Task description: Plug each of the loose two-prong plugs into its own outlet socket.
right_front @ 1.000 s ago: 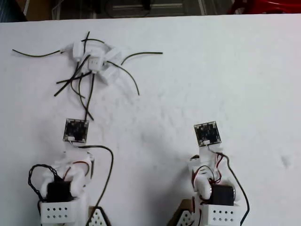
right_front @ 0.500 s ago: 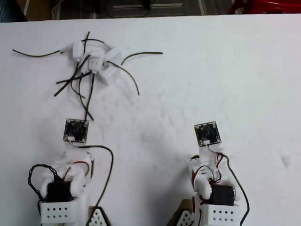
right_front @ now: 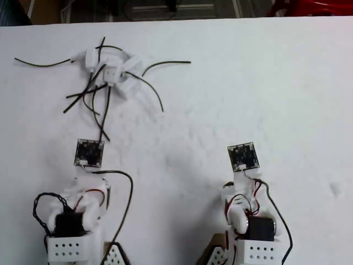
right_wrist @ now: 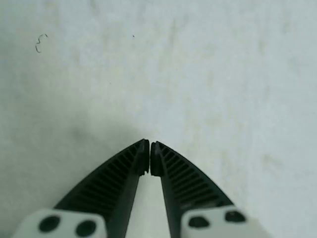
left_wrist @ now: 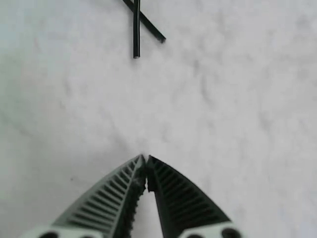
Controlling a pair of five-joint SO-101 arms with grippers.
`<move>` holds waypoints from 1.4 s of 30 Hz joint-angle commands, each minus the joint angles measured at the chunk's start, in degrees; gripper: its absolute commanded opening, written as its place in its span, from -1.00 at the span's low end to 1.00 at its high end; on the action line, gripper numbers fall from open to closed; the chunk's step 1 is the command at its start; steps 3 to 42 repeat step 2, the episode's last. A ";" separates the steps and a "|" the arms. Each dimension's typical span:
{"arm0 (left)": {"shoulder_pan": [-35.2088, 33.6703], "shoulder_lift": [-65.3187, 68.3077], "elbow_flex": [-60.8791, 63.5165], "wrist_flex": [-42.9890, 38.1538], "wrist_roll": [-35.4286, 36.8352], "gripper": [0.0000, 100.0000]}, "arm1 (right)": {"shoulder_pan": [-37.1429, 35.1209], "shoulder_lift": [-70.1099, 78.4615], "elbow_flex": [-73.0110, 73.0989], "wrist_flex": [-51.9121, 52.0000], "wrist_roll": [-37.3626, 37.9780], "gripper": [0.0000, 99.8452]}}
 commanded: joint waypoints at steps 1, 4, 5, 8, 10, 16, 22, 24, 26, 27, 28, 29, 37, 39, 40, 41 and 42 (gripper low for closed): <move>-0.57 -0.22 -0.09 0.35 0.09 -0.95 | 0.13 -0.48 0.62 -0.84 -0.09 -0.96; -0.57 -0.22 -0.09 0.35 0.09 -0.95 | 0.13 -0.48 0.62 -0.84 -0.09 -0.96; -0.57 -0.22 -0.09 0.35 0.09 -0.95 | 0.13 -0.48 0.62 -0.84 -0.09 -0.96; -0.57 -0.22 -0.09 0.35 0.09 -0.95 | 0.13 -0.48 0.62 -0.84 -0.09 -0.96; -0.57 -0.22 -0.09 0.35 0.09 -0.95 | 0.13 -0.48 0.62 -0.84 -0.09 -0.96; -0.57 -0.22 -0.09 0.35 0.09 -0.95 | 0.13 -0.48 0.62 -0.84 -0.09 -0.96; -0.57 -0.22 -0.09 0.35 0.09 -0.95 | 0.13 -0.48 0.62 -0.84 -0.09 -0.96; -0.57 -0.22 -0.09 0.35 0.09 -0.95 | 0.13 -0.48 0.62 -0.84 -0.09 -0.96; -0.57 -0.22 -0.09 0.35 0.09 -0.95 | 0.13 -0.48 0.62 -0.84 -0.09 -0.96; -0.57 -0.22 -0.09 0.35 0.09 -0.95 | 0.13 -0.48 0.62 -0.84 -0.09 -0.96; -0.57 -0.22 -0.09 0.35 0.09 -0.95 | 0.13 -0.48 0.62 -0.84 -0.09 -0.96; -0.57 -0.22 -0.09 0.35 0.09 -0.95 | 0.13 -0.48 0.62 -0.84 -0.09 -0.96; -0.57 -0.22 -0.09 0.35 0.09 -0.95 | 0.13 -0.48 0.62 -0.84 -0.09 -0.96; -0.57 -0.22 -0.09 0.35 0.09 -0.95 | 0.13 -0.48 0.62 -0.84 -0.09 -0.96; -0.57 -0.22 -0.09 0.35 0.09 -0.95 | 0.13 -0.48 0.62 -0.84 -0.09 -0.96; -0.57 -0.22 -0.09 0.35 0.09 -0.95 | 0.13 -0.48 0.62 -0.84 -0.09 -0.96; -0.57 -0.22 -0.09 0.35 0.09 -0.95 | 0.13 -0.48 0.62 -0.84 -0.09 -0.96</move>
